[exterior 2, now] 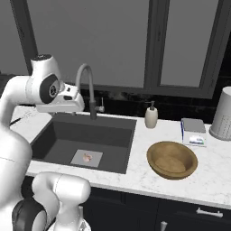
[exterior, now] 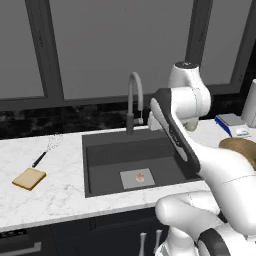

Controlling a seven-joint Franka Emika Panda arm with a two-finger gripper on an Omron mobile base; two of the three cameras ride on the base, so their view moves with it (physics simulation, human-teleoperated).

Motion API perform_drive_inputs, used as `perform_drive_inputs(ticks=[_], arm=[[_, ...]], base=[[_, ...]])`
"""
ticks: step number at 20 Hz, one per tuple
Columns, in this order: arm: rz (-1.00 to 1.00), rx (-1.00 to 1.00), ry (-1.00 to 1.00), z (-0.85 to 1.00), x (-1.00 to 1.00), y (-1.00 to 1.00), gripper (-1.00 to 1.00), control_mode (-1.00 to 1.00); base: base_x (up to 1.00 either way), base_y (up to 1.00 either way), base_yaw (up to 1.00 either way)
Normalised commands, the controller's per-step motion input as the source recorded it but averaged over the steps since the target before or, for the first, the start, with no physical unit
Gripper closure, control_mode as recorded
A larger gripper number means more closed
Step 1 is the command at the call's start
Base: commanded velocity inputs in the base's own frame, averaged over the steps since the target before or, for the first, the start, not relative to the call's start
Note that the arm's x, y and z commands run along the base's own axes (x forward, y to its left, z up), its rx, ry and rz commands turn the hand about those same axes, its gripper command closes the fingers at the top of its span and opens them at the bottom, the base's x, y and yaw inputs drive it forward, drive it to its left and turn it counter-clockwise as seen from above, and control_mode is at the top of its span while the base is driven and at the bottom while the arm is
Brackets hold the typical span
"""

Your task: Pick the garlic from the sink and place it in the bowl. Then pick the bowl and place it in the microwave. Then close the microwave door and press the start button.

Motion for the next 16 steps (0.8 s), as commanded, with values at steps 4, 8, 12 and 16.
perform_drive_inputs(ticks=[4, 8, 12, 16], arm=[[0.06, -0.11, 0.0, -0.81, -0.65, 0.93, -1.0, -1.0], [0.0, -0.07, 0.02, -0.9, -0.02, 0.88, -1.0, -1.0], [0.0, -0.13, 0.06, -0.73, 0.69, 0.32, -1.0, -1.0], [-0.06, -0.17, 0.11, -0.93, 0.95, 0.0, -1.0, -1.0]], base=[[0.0, 0.0, 0.0], [0.0, 0.0, 0.0], [0.0, 0.0, 0.0], [0.0, 0.0, 0.0]])
